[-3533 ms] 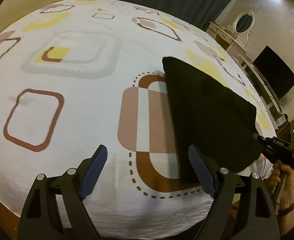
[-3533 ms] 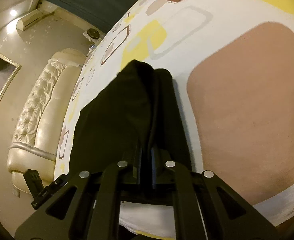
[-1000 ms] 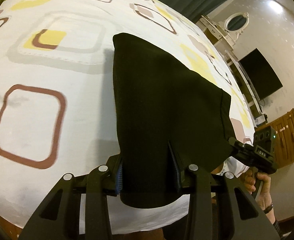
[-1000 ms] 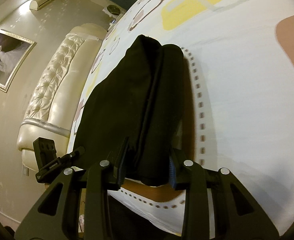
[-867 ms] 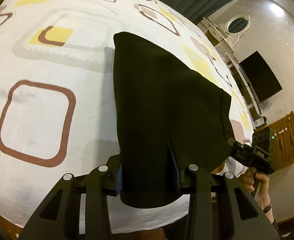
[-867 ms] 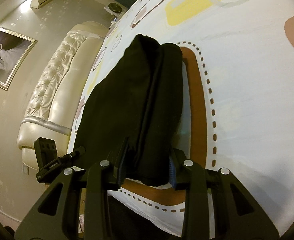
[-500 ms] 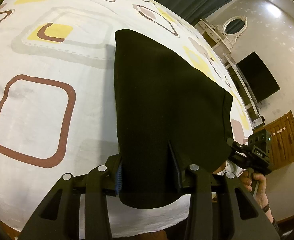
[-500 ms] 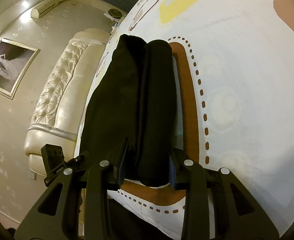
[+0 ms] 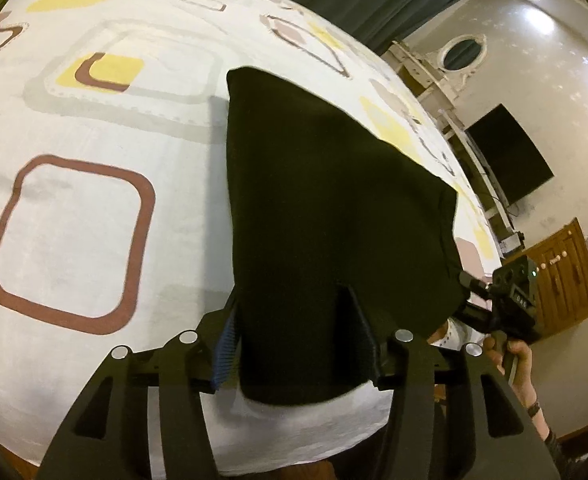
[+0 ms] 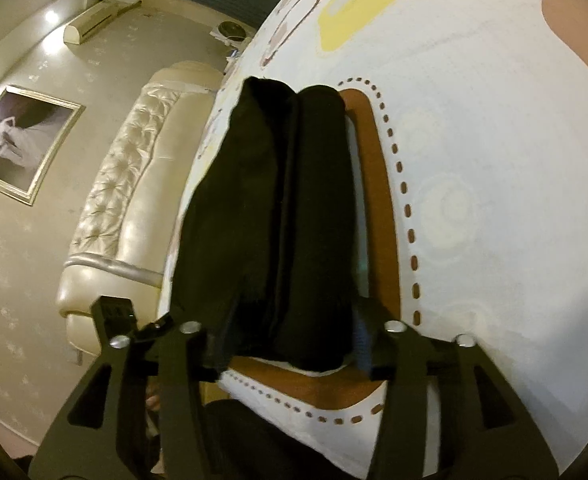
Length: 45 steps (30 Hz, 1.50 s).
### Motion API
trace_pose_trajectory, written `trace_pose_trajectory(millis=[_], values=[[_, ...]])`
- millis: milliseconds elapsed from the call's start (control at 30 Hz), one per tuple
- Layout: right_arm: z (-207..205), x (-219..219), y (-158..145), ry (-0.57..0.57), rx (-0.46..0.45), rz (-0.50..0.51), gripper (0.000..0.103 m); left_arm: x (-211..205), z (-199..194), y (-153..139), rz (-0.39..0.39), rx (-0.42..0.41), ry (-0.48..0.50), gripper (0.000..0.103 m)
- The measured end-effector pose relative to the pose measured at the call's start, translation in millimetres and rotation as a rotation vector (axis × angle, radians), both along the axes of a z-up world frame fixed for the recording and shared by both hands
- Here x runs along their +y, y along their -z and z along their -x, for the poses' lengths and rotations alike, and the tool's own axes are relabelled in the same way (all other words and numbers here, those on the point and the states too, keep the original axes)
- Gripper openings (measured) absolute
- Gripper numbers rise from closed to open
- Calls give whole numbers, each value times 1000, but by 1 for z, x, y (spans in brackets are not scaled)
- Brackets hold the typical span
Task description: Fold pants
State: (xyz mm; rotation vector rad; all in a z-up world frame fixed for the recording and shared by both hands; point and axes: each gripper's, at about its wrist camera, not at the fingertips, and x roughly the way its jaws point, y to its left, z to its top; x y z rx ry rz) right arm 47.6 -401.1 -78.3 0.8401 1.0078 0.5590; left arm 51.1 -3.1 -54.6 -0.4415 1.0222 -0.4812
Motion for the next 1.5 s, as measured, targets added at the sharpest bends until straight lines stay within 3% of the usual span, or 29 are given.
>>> trace_pose_trajectory(millis=[100, 200, 300, 567, 867, 900, 933, 967, 1000, 1033, 1133, 1333, 1500], values=[[-3, -12, -12, 25, -28, 5, 73, 15, 2, -8, 8, -47, 2, 62], [-18, -19, -16, 32, -37, 30, 76, 26, -17, -8, 28, -42, 2, 66], [-45, -22, -16, 35, -32, 42, 76, 23, -50, 0, 59, 7, 25, 69], [-109, -5, -11, -1, -17, 65, 77, -2, -116, 11, 21, 25, 61, 72], [-129, 4, -7, -36, -23, 37, 77, 4, -136, 23, 90, 54, 68, 75], [-130, 6, -7, -44, -22, 40, 74, 6, -136, 24, 102, 57, 64, 75], [-132, 6, -8, -49, -23, 50, 63, 8, -135, 24, 116, 60, 60, 75], [-133, 8, -8, -51, -20, 78, 57, 10, -137, 25, 122, 62, 59, 73], [-134, 10, -6, -60, -14, 99, 48, 9, -136, 25, 111, 61, 64, 59], [-134, 12, -5, -67, -13, 107, 42, 7, -136, 26, 93, 68, 72, 54], [-133, 13, -3, -67, -15, 108, 35, 1, -131, 21, 23, 38, 94, 42], [-131, 17, -16, -60, -61, 122, 30, -6, -125, 4, -106, -26, 97, 29], [-138, 18, -23, -56, -91, 124, 29, -8, -132, -8, -155, -61, 80, 26]])
